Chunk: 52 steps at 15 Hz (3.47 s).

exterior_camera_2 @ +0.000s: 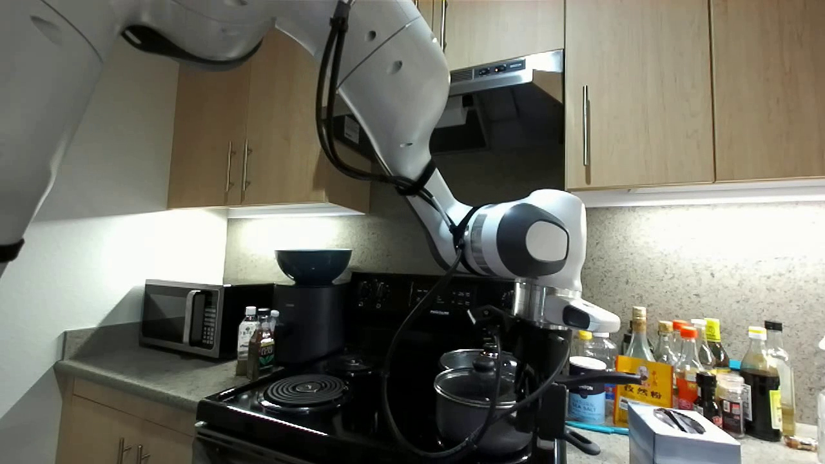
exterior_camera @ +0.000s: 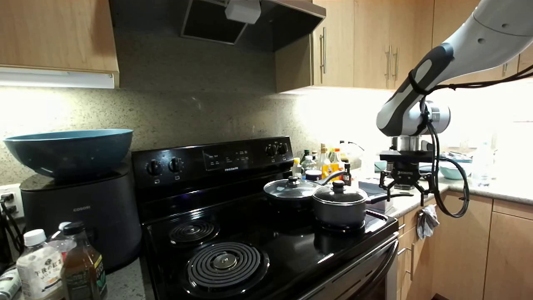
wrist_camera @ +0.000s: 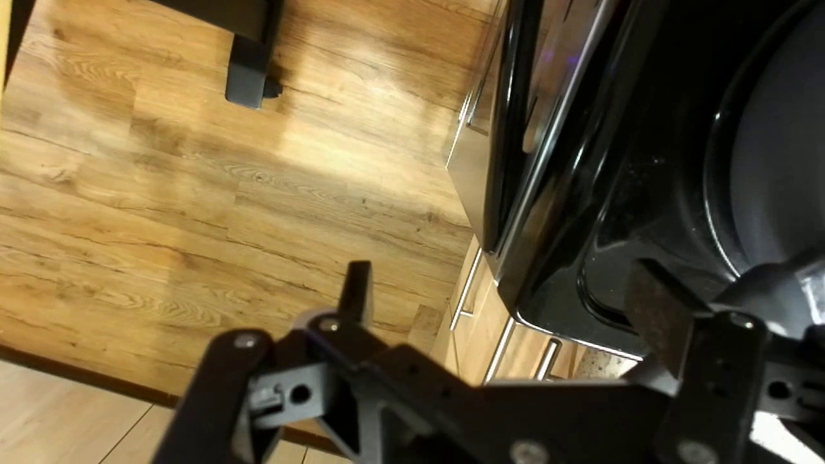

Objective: Twist the handle to the right

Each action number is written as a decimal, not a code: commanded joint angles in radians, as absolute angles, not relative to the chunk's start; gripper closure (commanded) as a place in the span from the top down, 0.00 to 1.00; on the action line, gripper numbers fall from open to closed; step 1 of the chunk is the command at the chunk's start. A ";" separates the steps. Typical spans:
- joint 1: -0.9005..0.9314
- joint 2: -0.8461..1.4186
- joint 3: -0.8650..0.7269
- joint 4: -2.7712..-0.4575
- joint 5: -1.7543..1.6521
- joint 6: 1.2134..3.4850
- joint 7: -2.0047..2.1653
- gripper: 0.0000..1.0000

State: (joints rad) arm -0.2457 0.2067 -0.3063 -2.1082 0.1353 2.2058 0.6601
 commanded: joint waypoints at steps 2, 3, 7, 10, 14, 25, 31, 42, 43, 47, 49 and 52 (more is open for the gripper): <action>-0.271 0.287 -0.306 -2.037 0.214 2.187 0.649 1.00; -0.275 0.301 -0.306 -2.028 0.229 2.185 0.645 1.00; -0.278 0.348 -0.320 -1.985 0.236 2.190 0.694 1.00; -0.275 0.372 -0.329 -1.958 0.225 2.193 0.728 1.00; -0.266 0.393 -0.345 -1.927 0.211 2.206 0.810 1.00; -0.255 0.422 -0.339 -1.805 0.178 2.191 0.897 1.00; -0.221 0.358 -0.340 -1.862 0.119 2.124 0.904 1.00; -0.182 0.248 -0.339 -2.035 0.065 2.110 1.141 1.00; -0.183 0.256 -0.341 -2.027 0.061 2.120 1.168 1.00; -0.177 0.278 -0.345 -1.994 0.016 2.147 1.261 1.00; -0.179 0.288 -0.344 -1.976 -0.013 2.142 1.293 1.00; -0.197 0.312 -0.345 -1.941 -0.021 2.126 1.303 1.00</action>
